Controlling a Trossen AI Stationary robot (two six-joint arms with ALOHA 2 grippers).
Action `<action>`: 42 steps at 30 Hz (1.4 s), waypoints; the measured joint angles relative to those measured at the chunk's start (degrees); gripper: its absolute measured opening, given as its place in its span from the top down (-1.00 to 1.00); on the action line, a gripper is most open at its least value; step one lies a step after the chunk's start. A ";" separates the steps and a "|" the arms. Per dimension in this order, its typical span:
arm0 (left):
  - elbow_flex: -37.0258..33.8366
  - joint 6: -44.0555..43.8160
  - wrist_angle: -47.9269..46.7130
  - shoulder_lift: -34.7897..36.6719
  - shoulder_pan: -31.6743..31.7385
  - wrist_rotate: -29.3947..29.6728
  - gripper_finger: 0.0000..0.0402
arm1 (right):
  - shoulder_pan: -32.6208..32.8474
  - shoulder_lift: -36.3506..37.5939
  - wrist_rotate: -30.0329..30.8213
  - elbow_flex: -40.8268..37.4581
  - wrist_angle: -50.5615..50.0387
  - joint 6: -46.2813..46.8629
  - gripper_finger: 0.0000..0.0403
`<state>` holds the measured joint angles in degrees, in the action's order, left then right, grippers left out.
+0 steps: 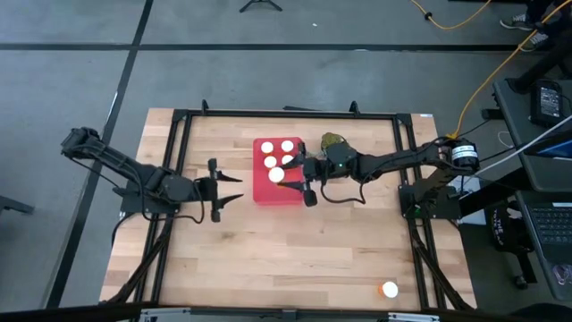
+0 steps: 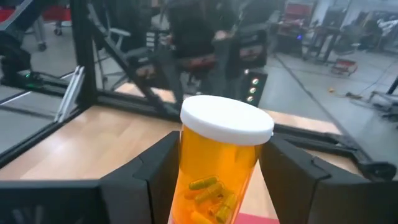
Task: Pick and place pill bottles into a basket
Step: Put the orange pill bottle into the red bin
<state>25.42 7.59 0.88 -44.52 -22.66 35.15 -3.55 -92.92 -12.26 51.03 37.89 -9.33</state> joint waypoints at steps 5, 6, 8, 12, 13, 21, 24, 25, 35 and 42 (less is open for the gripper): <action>-5.48 2.95 7.95 2.26 3.22 -3.82 0.06 | -0.04 -1.51 0.30 0.00 4.42 0.00 -0.01; -6.18 3.13 9.27 2.78 4.11 -5.48 0.06 | -0.10 -2.05 0.29 0.00 5.21 0.00 -0.01; -7.38 3.20 10.71 4.26 5.82 -8.86 0.06 | -0.39 -2.96 0.24 0.00 6.15 0.19 -0.01; -9.34 2.74 10.77 8.28 9.51 -13.11 0.06 | -1.29 -5.41 0.32 -0.02 8.29 2.91 -0.01; -9.76 2.18 10.80 9.31 10.40 -14.23 0.06 | -1.37 -6.02 0.39 0.00 8.64 3.08 -0.01; -13.77 -1.33 8.17 17.29 15.58 -17.37 0.06 | -1.37 -10.57 0.23 -0.02 12.44 4.15 -0.01; -14.23 -0.97 8.22 18.53 16.45 -18.18 0.06 | -1.90 -12.07 0.30 -0.02 13.26 4.99 -0.01; -14.41 -0.60 8.26 18.67 16.64 -18.18 0.06 | -2.08 -12.75 0.31 -0.02 13.95 5.35 -0.01; -14.76 -0.37 7.86 18.60 17.66 -18.19 0.06 | -3.92 -20.32 0.36 2.04 19.95 9.21 -0.01; -14.76 0.58 7.88 18.39 17.65 -18.18 0.06 | -3.26 -22.73 2.35 8.57 7.03 6.13 -0.01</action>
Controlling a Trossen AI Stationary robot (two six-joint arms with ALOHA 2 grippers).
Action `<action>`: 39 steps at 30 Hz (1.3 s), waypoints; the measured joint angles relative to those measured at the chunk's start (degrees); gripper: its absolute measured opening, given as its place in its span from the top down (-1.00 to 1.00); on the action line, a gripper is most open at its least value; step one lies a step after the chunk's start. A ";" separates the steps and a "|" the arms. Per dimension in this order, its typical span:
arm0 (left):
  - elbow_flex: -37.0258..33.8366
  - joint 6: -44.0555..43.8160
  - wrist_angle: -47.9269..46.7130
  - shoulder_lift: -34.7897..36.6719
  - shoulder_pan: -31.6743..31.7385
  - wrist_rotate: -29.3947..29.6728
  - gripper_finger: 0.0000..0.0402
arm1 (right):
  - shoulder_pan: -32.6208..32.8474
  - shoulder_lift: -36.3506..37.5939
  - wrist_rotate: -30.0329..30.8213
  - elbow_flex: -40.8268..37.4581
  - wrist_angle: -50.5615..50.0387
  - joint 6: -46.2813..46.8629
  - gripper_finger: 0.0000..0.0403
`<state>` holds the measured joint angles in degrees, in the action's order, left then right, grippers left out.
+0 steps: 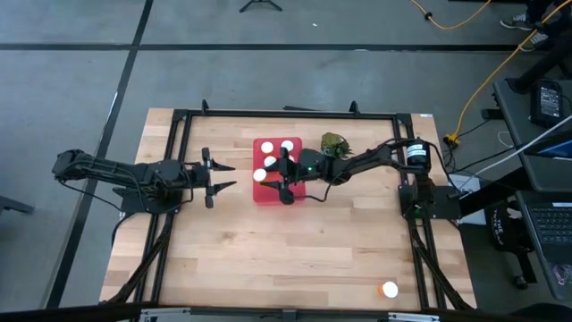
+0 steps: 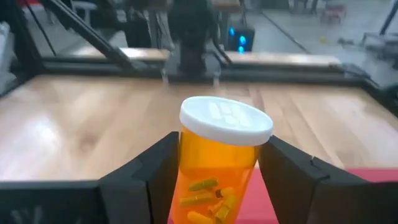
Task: Pick and place pill bottles into a basket
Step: Put the orange pill bottle into the red bin
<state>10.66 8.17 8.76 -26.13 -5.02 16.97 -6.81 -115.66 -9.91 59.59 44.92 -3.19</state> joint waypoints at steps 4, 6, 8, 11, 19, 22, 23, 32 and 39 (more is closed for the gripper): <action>0.00 0.10 -0.05 0.00 0.00 0.00 0.06 | 0.00 0.01 2.43 -0.05 -0.94 0.18 -0.01; 0.00 0.12 -0.05 0.00 0.00 -0.02 0.06 | 0.00 0.02 3.65 -0.68 -0.93 0.95 -0.01; 0.00 0.12 -0.05 0.00 -0.01 -0.02 0.06 | 0.08 0.02 4.57 -1.29 -1.09 1.44 -0.01; 0.00 0.56 -0.05 0.00 -0.01 -0.04 0.06 | 0.69 0.02 6.19 -2.49 1.62 1.37 -0.01; 0.00 0.57 -0.03 0.00 -0.02 -0.04 0.06 | 2.65 0.02 10.09 -2.77 2.34 -0.05 -0.01; 0.00 0.55 -0.03 0.00 -0.01 -0.07 0.06 | 2.95 0.02 12.10 -2.77 1.00 -0.01 -0.01; 0.00 0.47 -0.03 0.00 0.00 -0.07 0.06 | 3.08 0.02 12.79 -2.77 0.46 0.08 -0.01; 0.00 0.54 -0.01 0.00 0.00 -0.11 0.06 | 4.75 -0.70 17.62 -2.80 1.15 0.80 -0.01; 0.00 0.21 -0.01 0.00 -0.02 -0.13 0.06 | 5.03 -5.06 19.78 -2.75 6.93 1.48 -0.01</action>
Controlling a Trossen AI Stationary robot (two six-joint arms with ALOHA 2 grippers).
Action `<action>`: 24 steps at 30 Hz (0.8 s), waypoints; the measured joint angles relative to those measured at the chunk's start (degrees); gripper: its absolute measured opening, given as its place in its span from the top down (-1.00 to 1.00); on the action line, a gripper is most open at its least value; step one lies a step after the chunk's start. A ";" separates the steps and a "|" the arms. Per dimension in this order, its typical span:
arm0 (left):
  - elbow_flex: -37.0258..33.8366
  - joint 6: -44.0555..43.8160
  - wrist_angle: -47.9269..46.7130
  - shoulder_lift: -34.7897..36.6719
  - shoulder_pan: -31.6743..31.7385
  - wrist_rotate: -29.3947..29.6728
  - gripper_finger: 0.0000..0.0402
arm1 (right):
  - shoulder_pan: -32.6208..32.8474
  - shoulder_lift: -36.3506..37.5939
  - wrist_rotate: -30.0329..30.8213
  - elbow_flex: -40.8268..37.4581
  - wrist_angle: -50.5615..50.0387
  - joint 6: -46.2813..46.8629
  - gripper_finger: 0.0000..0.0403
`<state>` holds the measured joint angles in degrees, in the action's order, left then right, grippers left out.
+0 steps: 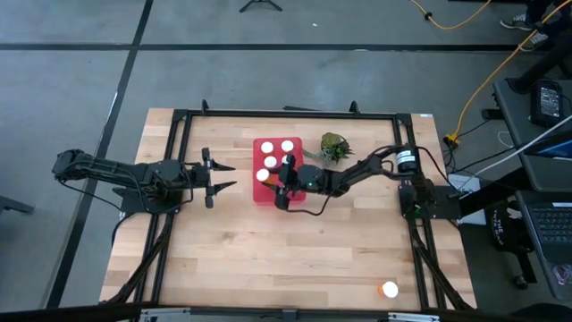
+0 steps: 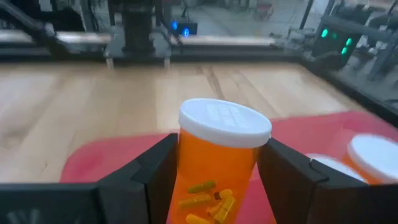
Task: Pick and place pill bottles into a basket
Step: Put the orange pill bottle into the red bin
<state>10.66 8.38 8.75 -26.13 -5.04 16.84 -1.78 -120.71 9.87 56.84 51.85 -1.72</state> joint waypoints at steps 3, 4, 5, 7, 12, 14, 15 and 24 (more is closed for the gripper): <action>0.00 -0.09 0.00 0.00 0.02 0.00 0.06 | 0.00 -0.92 1.16 0.10 1.10 -0.02 -0.01; 0.00 -0.09 0.00 0.00 0.00 0.00 0.06 | 0.00 -1.14 1.27 0.09 0.88 -0.01 -0.01; 0.00 -0.09 -0.01 0.00 0.01 0.00 0.06 | 0.00 -1.40 1.27 0.08 0.84 0.16 -0.01; 0.00 -0.09 0.00 0.00 0.01 0.00 0.06 | -0.02 -1.71 1.27 0.10 1.03 0.96 -0.01; 0.00 -0.09 0.00 0.00 0.02 0.00 0.06 | -0.02 -2.63 1.18 1.26 0.43 1.73 -0.01; 0.00 -0.09 0.02 0.00 0.02 0.00 0.06 | -0.02 -2.63 1.19 1.97 -1.13 1.65 -0.01; 0.00 -0.09 0.01 0.00 0.01 0.02 0.06 | 0.00 -2.63 1.17 2.31 -1.88 1.64 -0.01; 0.00 -0.10 0.01 0.00 0.00 0.00 0.06 | 0.00 -2.61 1.66 2.86 -4.10 2.98 -0.01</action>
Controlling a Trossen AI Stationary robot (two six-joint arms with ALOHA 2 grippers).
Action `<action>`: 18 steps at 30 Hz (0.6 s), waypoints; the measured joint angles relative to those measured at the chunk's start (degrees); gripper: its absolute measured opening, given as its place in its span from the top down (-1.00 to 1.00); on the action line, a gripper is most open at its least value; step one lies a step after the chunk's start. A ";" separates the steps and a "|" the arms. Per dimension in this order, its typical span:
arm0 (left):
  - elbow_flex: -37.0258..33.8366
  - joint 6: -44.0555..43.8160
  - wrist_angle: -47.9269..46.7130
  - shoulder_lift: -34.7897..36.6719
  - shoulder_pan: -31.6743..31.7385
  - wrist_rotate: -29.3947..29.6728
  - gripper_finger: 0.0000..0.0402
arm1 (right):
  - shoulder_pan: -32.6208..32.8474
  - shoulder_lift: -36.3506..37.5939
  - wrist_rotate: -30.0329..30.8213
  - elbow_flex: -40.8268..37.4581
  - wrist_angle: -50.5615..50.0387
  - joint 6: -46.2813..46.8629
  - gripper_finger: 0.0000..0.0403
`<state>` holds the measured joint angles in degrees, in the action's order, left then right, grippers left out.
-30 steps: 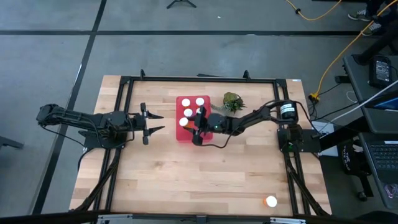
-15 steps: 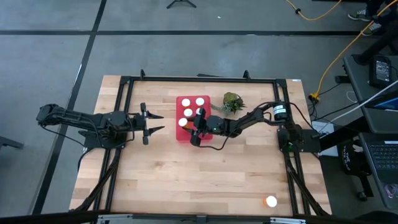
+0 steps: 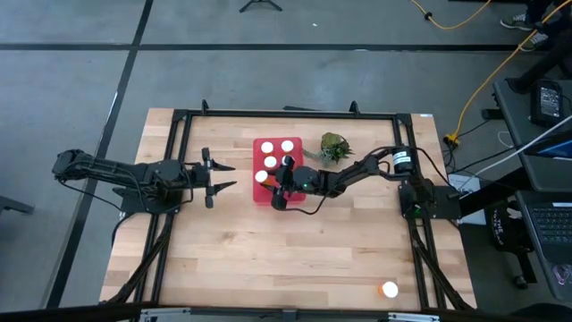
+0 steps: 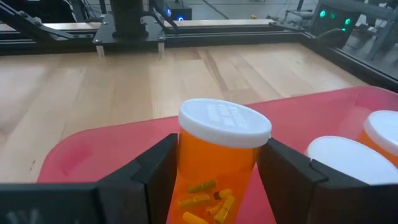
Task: Pick and place pill bottles into a basket
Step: Put the orange pill bottle into the red bin
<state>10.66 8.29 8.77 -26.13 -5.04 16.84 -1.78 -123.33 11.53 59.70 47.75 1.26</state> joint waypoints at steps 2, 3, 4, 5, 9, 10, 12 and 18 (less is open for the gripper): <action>0.00 0.01 -0.01 0.00 0.02 0.02 0.06 | 0.00 0.03 0.00 0.00 -0.48 0.09 -0.01; 0.00 0.00 0.00 0.00 0.01 0.01 0.06 | 0.00 0.04 0.02 0.00 -0.72 0.09 -0.01; 0.00 0.00 0.00 0.00 0.01 0.02 0.06 | 0.00 0.04 0.02 0.00 -0.93 0.11 -0.01; 0.00 0.00 0.00 0.00 0.00 0.02 0.06 | 0.00 0.04 0.02 0.00 -1.00 0.09 -0.01; 0.00 0.00 -0.01 0.00 0.02 0.02 0.06 | 0.00 0.04 0.00 0.00 -1.41 0.24 -0.01; 0.00 -0.01 0.01 0.00 0.00 0.02 0.06 | 0.00 0.04 0.00 0.00 -1.44 0.24 -0.01; 0.00 -0.01 -0.01 0.00 0.00 0.02 0.06 | 0.00 0.04 0.00 0.00 -1.38 0.22 -0.01; 0.00 0.00 0.01 0.00 0.01 0.02 0.06 | 0.00 0.04 -0.23 -0.02 -1.25 0.17 -0.01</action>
<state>10.66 8.29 8.78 -26.13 -5.02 16.86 -1.78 -123.28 11.29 59.68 46.50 1.43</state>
